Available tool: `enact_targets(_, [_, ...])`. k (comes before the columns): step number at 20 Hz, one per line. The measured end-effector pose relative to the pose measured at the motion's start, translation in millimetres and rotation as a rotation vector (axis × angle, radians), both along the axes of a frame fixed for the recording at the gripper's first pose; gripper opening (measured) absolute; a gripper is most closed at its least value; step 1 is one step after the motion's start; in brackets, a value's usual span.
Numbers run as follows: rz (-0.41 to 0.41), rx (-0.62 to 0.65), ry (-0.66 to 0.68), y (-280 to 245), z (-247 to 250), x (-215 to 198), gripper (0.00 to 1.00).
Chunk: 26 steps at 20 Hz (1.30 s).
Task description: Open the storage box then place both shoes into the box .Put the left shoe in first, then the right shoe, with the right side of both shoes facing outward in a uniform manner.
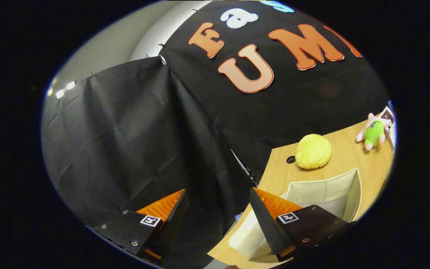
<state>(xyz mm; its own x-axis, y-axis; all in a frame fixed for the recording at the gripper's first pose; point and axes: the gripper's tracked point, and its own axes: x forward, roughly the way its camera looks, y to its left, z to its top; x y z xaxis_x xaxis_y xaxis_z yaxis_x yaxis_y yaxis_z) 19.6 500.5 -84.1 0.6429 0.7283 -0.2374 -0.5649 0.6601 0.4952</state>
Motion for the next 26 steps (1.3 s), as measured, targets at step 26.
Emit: enact_targets(26, [-0.518,-0.636,-0.145,-436.1,-125.6,32.9,0.99])
